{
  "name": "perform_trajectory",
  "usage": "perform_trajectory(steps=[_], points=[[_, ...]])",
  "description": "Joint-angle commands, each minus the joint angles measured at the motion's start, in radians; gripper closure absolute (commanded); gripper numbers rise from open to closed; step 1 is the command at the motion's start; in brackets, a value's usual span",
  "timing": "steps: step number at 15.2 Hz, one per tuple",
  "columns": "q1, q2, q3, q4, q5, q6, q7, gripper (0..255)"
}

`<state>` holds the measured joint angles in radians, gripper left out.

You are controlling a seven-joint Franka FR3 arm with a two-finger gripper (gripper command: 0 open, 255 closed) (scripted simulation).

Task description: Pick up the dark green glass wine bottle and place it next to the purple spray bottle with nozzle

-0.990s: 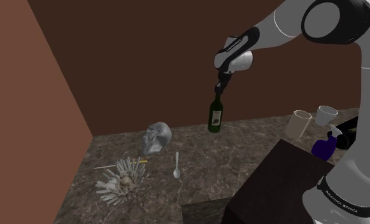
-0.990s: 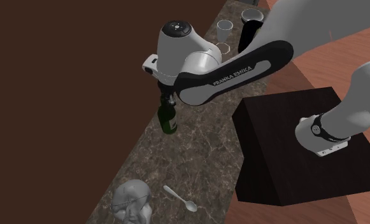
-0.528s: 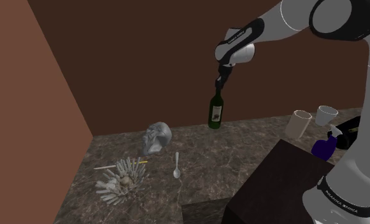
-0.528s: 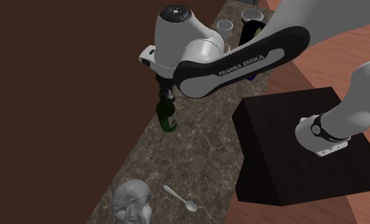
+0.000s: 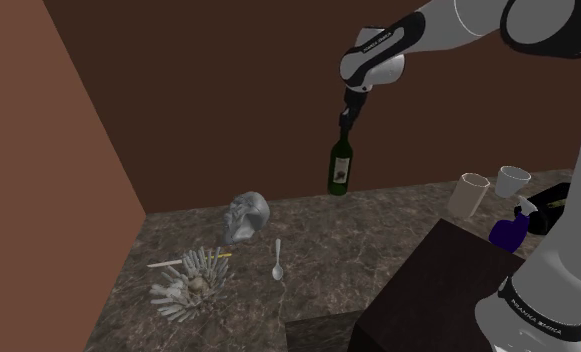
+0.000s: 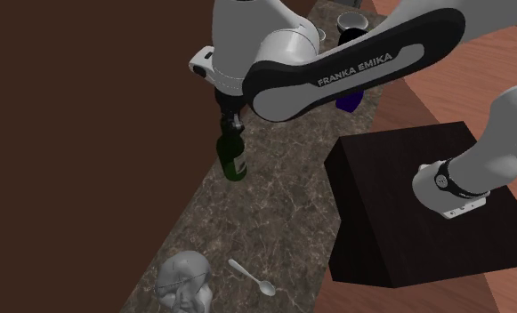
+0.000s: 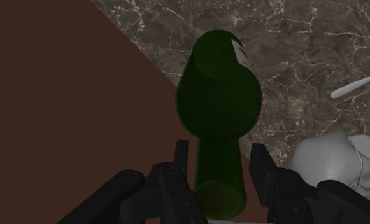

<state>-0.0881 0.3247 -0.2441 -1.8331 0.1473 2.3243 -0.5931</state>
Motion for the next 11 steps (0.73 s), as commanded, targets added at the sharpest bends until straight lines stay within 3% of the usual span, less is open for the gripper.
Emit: perform_trajectory(steps=[1,11], points=[[0.001,-0.011,-0.002,0.011,-0.005,-0.022,0.003,255],[0.005,-0.059,-0.010,0.083,-0.027,-0.139,0.021,255]])
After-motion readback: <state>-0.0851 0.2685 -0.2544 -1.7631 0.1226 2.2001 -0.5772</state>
